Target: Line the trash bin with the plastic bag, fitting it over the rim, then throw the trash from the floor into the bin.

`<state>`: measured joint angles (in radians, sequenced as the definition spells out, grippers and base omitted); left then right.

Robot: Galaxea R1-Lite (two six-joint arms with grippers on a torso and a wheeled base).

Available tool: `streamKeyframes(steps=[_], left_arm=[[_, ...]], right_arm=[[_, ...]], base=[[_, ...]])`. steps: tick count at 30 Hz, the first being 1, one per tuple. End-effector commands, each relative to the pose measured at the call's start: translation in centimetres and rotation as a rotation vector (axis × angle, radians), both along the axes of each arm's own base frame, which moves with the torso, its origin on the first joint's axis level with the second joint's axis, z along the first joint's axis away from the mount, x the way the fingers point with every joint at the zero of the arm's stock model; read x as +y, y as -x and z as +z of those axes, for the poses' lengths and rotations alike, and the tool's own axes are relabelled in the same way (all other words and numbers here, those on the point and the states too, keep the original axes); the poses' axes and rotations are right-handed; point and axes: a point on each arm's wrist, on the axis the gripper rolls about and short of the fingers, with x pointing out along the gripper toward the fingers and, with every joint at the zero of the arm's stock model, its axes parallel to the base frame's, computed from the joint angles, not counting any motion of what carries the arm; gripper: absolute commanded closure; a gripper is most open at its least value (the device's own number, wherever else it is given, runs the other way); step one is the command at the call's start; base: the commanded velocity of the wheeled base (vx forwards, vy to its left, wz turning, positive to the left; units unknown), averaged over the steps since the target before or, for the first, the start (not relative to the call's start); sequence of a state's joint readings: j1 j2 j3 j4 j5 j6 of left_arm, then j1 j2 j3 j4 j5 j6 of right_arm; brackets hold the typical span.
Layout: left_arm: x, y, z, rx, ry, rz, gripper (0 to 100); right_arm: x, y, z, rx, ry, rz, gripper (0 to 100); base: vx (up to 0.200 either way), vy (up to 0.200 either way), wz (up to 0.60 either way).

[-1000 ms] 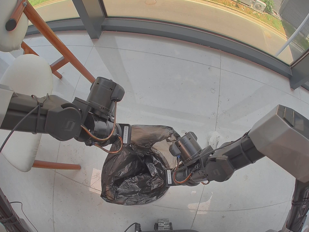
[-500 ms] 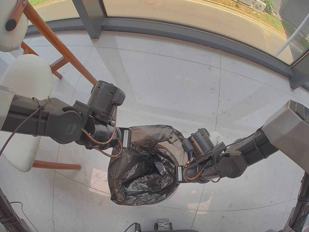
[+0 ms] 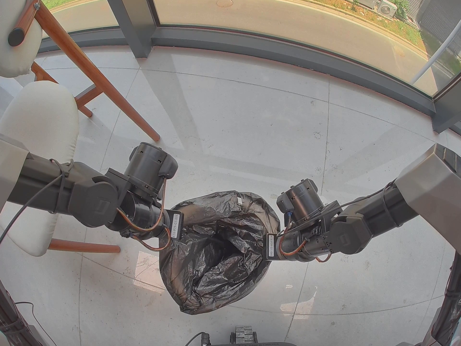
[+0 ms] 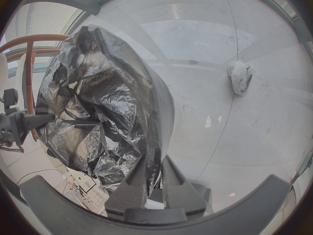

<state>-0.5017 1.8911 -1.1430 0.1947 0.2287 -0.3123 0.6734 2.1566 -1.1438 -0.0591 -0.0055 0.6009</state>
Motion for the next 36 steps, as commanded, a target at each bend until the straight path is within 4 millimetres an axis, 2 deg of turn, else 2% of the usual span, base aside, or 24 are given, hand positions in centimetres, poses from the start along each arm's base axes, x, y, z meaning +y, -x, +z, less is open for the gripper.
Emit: streamKeyframes(steps=[1,7,8,15,24,29,35,36], left_arm=[[0.5,-0.1,-0.1,0.005,-0.004,0.015,100],[0.5,0.0,-0.4,0.013,-0.004,0.018,100],[0.5,0.0,-0.4,0.013,-0.003,0.02,100],[0.6,0.2,-0.6,0.022,-0.005,0.019,100],[0.9,0.9,-1.2,0.05,-0.023,0.018,100],[0.9,1.2,-2.1,0.08,-0.037,0.01,100],[0.8,0.5,-1.7,0.025,-0.014,0.004,100],[0.8,0.4,-1.7,0.015,-0.015,-0.001,0]], right_arm=[[-0.5,-0.4,0.0,-0.001,0.0,-0.016,100],[-0.2,-1.2,0.3,-0.042,-0.032,-0.02,100],[-0.2,-1.2,0.2,-0.042,-0.032,-0.02,0],[0.0,-0.7,0.3,-0.047,-0.042,-0.016,0],[-1.4,0.5,-0.1,-0.015,-0.012,-0.022,0],[-1.7,0.8,1.0,-0.032,-0.03,-0.027,0],[-1.9,1.0,2.4,-0.063,-0.054,-0.028,0],[-2.0,0.9,2.5,-0.065,-0.055,-0.031,0]], base=[[0.0,0.0,0.0],[0.0,0.0,0.0],[0.0,0.0,0.0],[0.0,0.0,0.0],[0.0,0.0,0.0],[0.0,0.0,0.0],[0.0,0.0,0.0],[0.0,0.0,0.0]])
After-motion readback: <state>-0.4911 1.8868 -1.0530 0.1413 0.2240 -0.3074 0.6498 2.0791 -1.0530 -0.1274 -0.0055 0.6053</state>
